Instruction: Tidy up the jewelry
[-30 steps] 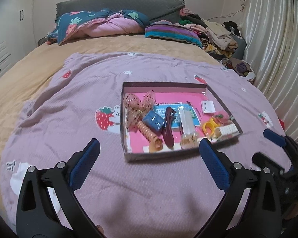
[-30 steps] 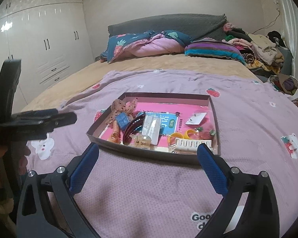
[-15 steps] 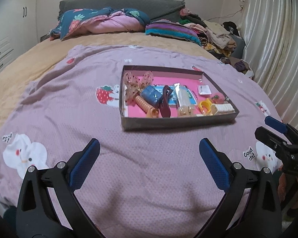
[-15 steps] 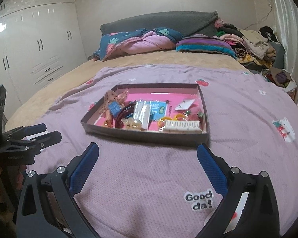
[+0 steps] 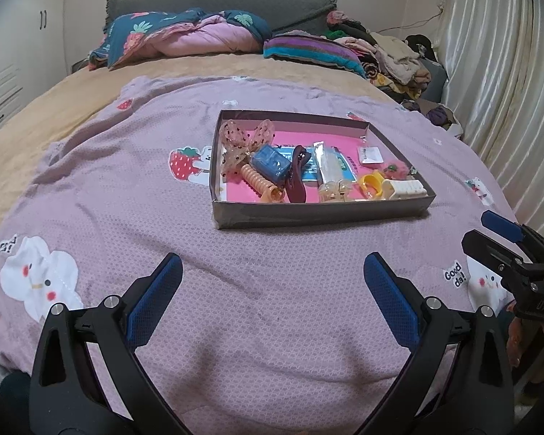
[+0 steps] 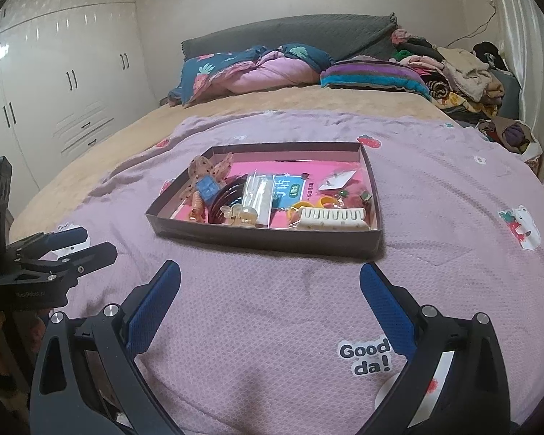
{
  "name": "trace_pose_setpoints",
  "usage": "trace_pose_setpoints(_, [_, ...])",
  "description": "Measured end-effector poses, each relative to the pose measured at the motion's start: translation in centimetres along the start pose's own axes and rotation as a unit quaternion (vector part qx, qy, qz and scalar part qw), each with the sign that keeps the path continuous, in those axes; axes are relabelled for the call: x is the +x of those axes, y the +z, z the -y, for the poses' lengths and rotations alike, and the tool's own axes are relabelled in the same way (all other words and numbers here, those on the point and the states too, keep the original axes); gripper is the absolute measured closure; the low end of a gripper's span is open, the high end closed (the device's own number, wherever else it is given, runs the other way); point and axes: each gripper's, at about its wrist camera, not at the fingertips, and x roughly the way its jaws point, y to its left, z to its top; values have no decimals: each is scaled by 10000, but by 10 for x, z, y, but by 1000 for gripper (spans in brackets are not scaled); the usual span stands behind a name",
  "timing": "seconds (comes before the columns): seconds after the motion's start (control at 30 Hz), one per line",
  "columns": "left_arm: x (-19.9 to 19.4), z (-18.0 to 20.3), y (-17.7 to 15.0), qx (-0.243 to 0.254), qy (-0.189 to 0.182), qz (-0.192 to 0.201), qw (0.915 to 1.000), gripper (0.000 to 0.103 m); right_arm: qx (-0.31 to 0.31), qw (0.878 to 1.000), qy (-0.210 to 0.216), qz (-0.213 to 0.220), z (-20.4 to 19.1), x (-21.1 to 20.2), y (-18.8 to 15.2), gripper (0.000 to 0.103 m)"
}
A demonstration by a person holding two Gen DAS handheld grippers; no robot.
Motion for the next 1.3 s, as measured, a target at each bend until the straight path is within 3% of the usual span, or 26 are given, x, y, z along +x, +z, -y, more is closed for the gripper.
trace_pose_setpoints(1.3, [-2,0,-2,-23,20,7,10000,10,16,9999,-89,93,3,-4,0,4])
